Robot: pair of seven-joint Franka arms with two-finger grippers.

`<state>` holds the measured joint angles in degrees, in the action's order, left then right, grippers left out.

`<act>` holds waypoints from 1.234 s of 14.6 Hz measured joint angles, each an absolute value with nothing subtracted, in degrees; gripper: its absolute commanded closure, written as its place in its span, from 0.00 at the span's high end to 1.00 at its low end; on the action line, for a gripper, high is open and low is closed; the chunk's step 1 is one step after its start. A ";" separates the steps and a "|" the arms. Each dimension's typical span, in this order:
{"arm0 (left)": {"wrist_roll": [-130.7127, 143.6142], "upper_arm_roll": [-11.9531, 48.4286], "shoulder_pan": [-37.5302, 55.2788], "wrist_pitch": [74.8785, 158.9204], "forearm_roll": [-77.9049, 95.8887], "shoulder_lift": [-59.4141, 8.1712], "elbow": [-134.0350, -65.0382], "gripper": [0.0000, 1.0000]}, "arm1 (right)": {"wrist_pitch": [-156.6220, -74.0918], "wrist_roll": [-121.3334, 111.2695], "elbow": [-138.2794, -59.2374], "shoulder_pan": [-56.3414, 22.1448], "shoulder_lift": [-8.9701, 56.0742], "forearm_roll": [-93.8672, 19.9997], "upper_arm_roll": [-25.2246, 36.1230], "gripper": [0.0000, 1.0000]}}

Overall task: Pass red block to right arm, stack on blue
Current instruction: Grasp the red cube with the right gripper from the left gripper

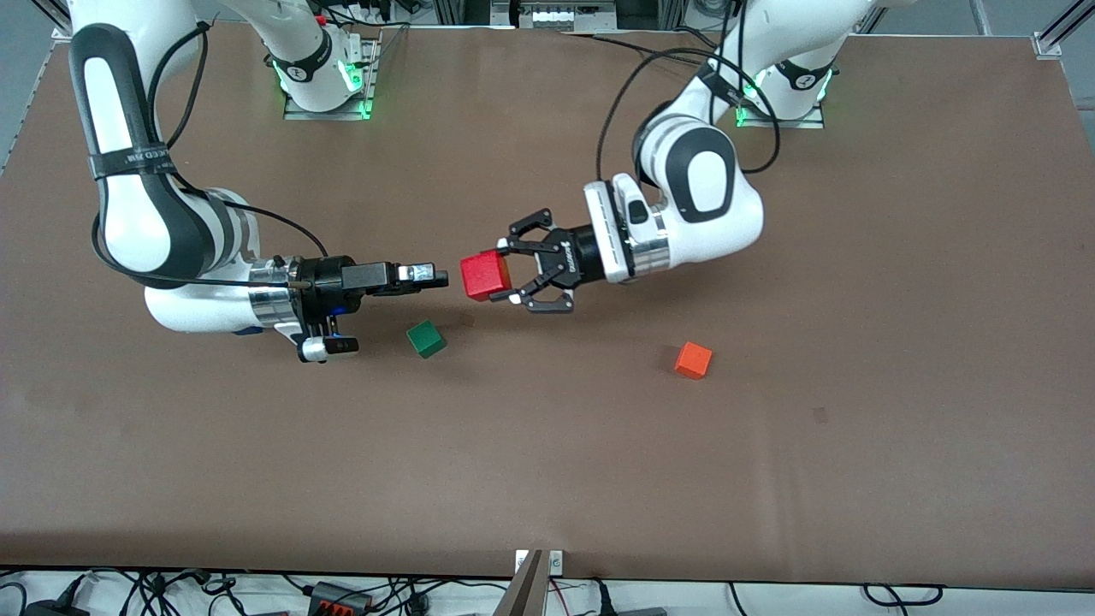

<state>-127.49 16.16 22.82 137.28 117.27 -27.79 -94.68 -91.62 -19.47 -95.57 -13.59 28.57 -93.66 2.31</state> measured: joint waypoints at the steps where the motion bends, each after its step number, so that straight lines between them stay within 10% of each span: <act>1: -127.48 16.16 23.29 137.59 117.70 -27.79 -94.60 0.10 | -90.66 -20.47 -94.88 -13.57 29.59 -93.71 2.32 1.00; 18: -129.75 15.82 24.35 137.77 122.95 -29.15 -92.81 0.10 | -89.39 -21.54 -92.15 -15.86 32.69 -99.52 2.15 1.00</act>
